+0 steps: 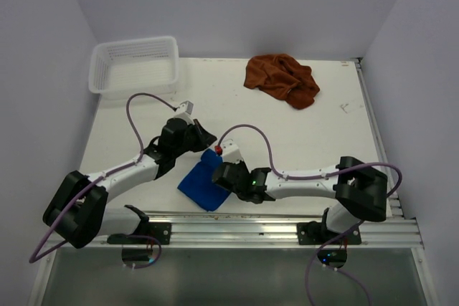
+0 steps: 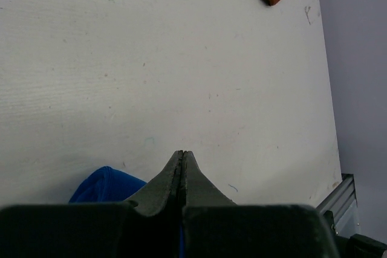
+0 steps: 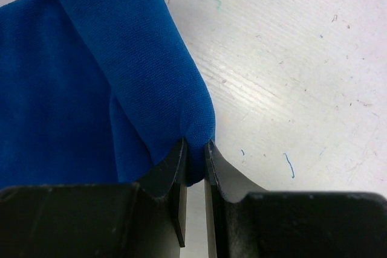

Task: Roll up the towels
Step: Roll the towel

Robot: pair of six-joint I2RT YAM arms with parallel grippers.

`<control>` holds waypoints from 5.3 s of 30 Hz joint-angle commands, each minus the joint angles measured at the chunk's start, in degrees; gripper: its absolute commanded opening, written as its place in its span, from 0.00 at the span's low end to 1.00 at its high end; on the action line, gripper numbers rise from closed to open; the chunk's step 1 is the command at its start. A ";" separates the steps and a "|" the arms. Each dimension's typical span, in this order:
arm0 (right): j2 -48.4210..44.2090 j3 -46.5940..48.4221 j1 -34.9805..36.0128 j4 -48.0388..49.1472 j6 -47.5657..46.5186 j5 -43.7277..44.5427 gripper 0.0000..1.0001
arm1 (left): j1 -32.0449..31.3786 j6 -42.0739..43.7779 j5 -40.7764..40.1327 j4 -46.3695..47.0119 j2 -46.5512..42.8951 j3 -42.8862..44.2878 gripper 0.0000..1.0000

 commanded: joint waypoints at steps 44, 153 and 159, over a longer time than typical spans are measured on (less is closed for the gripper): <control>8.06 8.35 11.18 -5.16 8.91 12.15 0.15 | -5.47 -11.87 -4.42 8.26 1.45 -14.23 0.00; 15.34 12.22 21.55 -4.95 -6.32 20.15 0.38 | -3.98 -10.37 0.15 6.24 -7.07 -19.94 0.18; 5.07 7.73 20.68 -1.52 -3.77 12.85 0.60 | -3.98 -10.37 -0.64 7.64 -7.07 -22.14 0.16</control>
